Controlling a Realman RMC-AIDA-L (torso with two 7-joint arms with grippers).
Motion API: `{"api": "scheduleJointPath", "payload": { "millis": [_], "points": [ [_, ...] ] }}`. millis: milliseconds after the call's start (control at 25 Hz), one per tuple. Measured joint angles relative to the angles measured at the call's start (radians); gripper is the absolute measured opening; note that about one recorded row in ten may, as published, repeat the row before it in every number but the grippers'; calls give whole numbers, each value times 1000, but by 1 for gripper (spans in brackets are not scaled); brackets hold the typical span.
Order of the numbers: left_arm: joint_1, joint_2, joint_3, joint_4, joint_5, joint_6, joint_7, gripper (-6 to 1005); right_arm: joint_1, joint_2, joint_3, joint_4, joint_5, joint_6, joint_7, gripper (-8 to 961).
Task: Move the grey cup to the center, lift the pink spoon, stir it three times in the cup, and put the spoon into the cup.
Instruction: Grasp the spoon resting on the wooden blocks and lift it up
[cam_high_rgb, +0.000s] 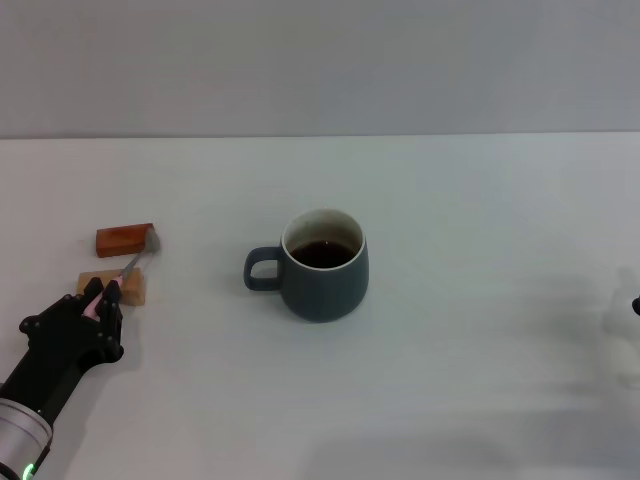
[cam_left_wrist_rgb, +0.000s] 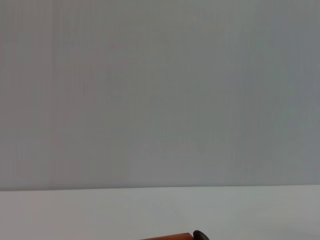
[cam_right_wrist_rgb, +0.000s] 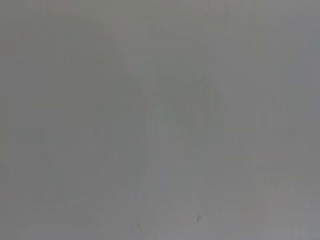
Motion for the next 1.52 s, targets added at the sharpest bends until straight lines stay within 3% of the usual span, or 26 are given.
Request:
{"api": "scheduleJointPath", "payload": {
  "millis": [1520],
  "points": [
    [9, 8, -5, -38, 6, 60, 1, 146, 13, 0, -3, 0, -2, 18, 0, 0]
  ]
}}
